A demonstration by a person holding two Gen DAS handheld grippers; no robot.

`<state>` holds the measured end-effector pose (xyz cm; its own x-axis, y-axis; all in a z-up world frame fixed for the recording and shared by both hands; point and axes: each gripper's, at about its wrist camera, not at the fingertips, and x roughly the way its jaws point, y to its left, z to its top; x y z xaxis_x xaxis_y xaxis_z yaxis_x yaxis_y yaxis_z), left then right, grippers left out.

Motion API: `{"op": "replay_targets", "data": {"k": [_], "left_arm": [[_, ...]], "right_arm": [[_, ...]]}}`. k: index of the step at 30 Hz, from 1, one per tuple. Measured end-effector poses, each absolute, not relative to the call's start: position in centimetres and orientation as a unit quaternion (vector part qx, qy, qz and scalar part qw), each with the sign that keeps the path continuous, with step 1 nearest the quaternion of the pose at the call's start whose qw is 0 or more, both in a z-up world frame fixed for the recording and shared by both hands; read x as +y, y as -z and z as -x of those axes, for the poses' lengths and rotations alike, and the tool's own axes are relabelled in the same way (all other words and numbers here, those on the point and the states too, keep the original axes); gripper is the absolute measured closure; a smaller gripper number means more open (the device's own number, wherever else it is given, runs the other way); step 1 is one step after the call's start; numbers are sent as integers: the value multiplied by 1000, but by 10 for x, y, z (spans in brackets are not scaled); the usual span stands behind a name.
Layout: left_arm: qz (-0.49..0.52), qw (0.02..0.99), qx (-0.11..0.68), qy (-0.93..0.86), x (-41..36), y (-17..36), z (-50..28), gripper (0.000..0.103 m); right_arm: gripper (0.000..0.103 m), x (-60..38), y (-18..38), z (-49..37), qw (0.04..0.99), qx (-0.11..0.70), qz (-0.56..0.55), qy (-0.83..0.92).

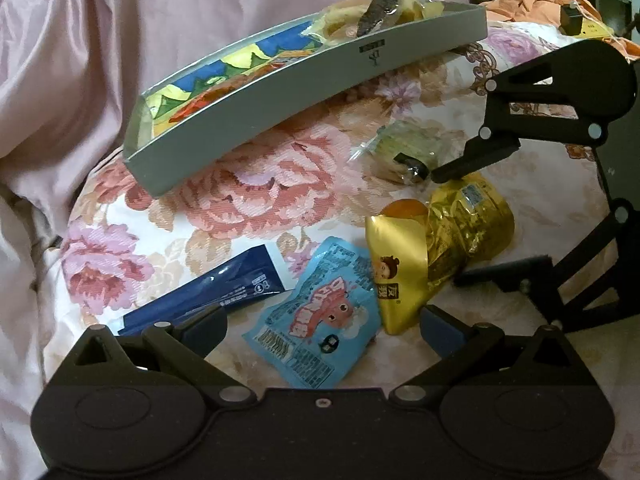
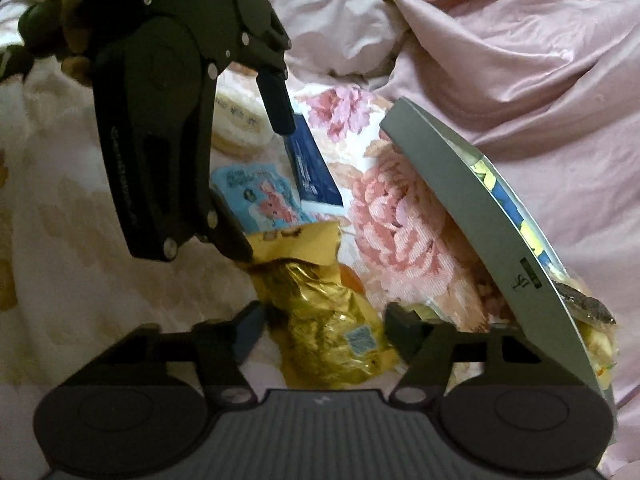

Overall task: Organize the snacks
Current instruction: 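Move the left tool to the light-blue pouch while the right tool approaches the gold foil pouch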

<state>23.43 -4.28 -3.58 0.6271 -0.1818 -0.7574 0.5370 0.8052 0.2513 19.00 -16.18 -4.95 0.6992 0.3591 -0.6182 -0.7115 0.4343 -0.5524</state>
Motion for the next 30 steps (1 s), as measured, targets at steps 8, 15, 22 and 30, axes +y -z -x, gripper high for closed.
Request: {"op": "replay_targets", "data": {"k": [8, 15, 22, 30], "left_arm": [[-247, 863, 385, 213, -43, 39, -245, 1], [-212, 861, 405, 221, -39, 46, -268, 0], [-112, 854, 459, 218, -23, 51, -286, 1], [-94, 847, 475, 220, -31, 47, -267, 1]], "right_arm": [[50, -176, 42, -193, 793, 248, 446, -332], [48, -199, 29, -217, 815, 320, 365, -317], [46, -206, 26, -229, 827, 357, 307, -306], [44, -206, 28, -234, 831, 367, 289, -303]]}}
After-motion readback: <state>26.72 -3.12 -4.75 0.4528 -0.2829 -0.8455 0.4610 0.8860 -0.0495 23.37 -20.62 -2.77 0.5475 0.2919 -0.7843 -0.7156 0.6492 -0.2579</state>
